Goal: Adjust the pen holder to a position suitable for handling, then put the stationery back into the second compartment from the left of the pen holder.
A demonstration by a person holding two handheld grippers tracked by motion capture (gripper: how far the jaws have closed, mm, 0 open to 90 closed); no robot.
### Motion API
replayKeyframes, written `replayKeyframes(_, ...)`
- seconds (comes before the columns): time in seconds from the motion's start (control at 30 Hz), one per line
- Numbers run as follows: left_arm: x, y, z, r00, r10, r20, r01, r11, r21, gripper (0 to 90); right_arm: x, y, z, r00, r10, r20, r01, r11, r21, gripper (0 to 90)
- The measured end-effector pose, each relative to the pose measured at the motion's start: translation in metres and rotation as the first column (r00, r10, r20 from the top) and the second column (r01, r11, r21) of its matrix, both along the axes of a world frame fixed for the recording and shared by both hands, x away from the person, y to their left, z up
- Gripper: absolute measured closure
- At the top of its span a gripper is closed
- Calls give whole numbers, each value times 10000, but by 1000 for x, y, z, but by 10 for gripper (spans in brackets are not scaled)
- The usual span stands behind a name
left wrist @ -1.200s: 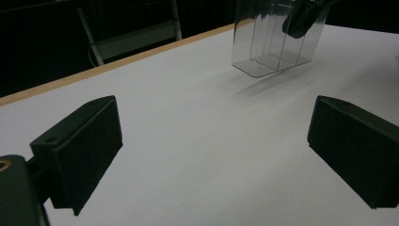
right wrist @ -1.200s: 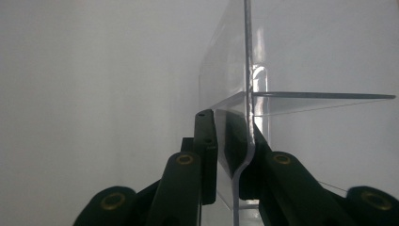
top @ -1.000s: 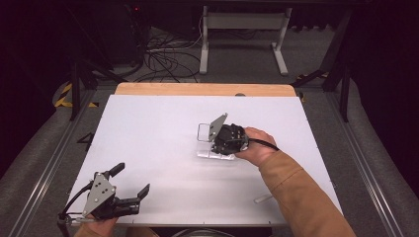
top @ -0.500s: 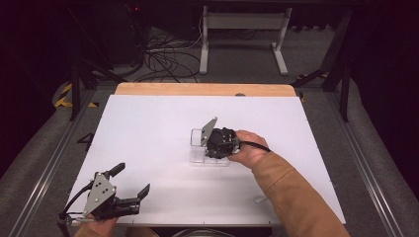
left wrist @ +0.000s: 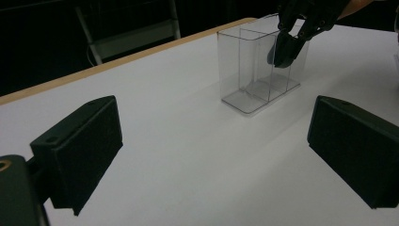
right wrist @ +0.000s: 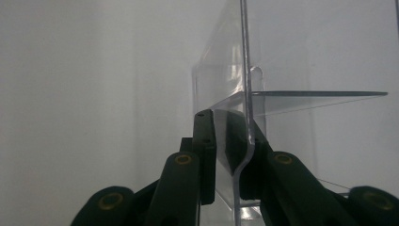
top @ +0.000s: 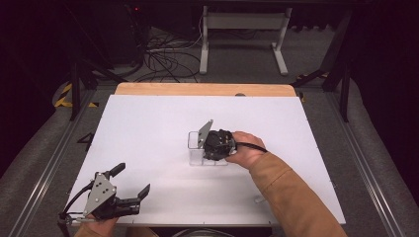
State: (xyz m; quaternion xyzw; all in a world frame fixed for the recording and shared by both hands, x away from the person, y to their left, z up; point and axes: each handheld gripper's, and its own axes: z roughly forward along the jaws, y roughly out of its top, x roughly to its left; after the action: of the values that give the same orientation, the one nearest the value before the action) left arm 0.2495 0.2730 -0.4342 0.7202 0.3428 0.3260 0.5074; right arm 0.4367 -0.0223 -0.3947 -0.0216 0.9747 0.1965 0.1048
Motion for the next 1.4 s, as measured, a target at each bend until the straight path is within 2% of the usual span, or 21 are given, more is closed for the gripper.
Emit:
replayKeyframes(0.37,0,0,0,10000,-8,-22,8,10000,31,45,-1,2,1,10000,-53,56,52,9999,131,802)
replayKeyframes(0.5,1,-1,0,10000,-30,-3,30,10000,40,45,-1,-4,8,9999,-123,-21,124,9982,589,695)
replayKeyframes(0.53,1,-1,0,10000,-12,-5,12,10000,44,45,-1,-4,8,9999,-123,-21,124,9982,589,695)
replayKeyframes(0.63,2,-1,0,10000,-29,-29,29,10000,19,45,-4,-10,19,9997,-133,195,110,9930,1172,587)
replayKeyframes(0.7,3,-1,0,10000,-31,-27,31,10000,10,45,-5,-13,22,9996,-232,143,211,9904,1364,552)
replayKeyframes(0.73,3,-1,0,10000,-27,-34,27,10000,3,45,-6,-17,26,9993,-338,174,305,9862,1626,512)
replayKeyframes(0.77,4,-1,1,10000,-27,-46,27,10000,11,45,-7,-25,34,9974,-706,169,651,9731,2212,425)
replayKeyframes(0.8,4,-1,1,10000,-31,-35,31,10000,3,45,-7,-25,34,9974,-706,169,651,9731,2212,425)
replayKeyframes(0.97,7,-3,1,9999,-84,-57,84,10000,-11,45,-10,-45,49,9933,-1137,202,1009,9397,3269,292)
replayKeyframes(1.07,8,-4,1,9999,-128,-84,128,9999,11,45,-12,-53,55,9909,-1289,379,1064,9251,3646,244)
replayKeyframes(1.1,8,-5,1,9999,-118,-83,118,9999,9,45,-13,-55,57,9901,-1358,359,1125,9196,3765,243)
replayKeyframes(1.33,8,-4,1,9999,-104,-60,104,9999,-12,45,-17,-67,62,9875,-1546,308,1274,8976,4220,212)
replayKeyframes(1.4,8,-3,1,9999,-85,-89,85,10000,-34,45,-17,-71,63,9852,-1696,247,1415,8860,4417,196)
